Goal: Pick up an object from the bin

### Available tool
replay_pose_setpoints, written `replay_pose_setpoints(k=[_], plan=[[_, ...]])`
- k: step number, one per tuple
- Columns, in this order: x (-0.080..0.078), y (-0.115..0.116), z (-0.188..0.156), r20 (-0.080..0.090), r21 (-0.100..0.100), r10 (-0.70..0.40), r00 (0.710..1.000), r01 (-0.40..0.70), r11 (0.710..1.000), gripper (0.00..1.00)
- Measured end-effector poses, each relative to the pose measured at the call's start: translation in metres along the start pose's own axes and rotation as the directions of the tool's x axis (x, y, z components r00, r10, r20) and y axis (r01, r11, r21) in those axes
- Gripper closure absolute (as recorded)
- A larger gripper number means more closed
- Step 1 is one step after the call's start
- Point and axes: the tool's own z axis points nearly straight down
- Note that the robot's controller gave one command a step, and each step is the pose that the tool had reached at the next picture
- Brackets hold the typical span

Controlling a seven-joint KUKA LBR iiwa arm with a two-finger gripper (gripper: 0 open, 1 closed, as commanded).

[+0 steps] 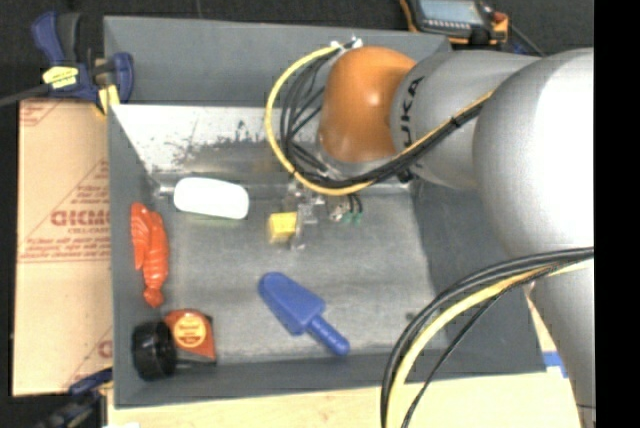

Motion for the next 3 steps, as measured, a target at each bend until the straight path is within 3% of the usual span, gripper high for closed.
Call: replay_pose_setpoints(k=[2,3], plan=[[0.002,0.000,-0.012,-0.010,0.001,0.000,1.000,0.000,1.000,1.00],[0.002,0.000,-0.035,-0.009,0.001,0.001,1.000,-0.001,1.000,1.00]])
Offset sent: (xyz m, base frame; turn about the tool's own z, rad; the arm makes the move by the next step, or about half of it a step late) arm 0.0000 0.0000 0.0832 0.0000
